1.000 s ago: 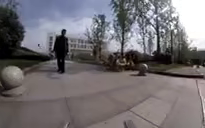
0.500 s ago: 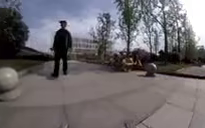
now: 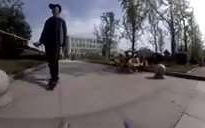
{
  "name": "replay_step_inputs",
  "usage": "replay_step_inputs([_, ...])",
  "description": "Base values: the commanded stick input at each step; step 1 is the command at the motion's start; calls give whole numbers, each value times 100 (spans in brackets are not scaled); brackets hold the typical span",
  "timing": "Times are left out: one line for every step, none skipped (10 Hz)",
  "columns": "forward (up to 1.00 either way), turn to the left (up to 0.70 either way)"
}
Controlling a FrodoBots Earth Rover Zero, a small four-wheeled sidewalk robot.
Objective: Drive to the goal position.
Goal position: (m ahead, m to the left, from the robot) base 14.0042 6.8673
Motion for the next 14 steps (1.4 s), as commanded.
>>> replay_step_inputs([0, 0])
replay_step_inputs([0, 0])
replay_step_inputs([22, 9])
replay_step_inputs([45, 20])
replay_step_inputs([45, 27])
replay_step_inputs([45, 27])
replay_step_inputs([66, 16])
replay_step_inputs([70, 14])
replay_step_inputs([70, 14])
replay_step_inputs([70, 14])
replay_step_inputs([70, 14])
replay_step_inputs([70, 14])
replay_step_inputs([70, 14])
replay_step_inputs([70, 14])
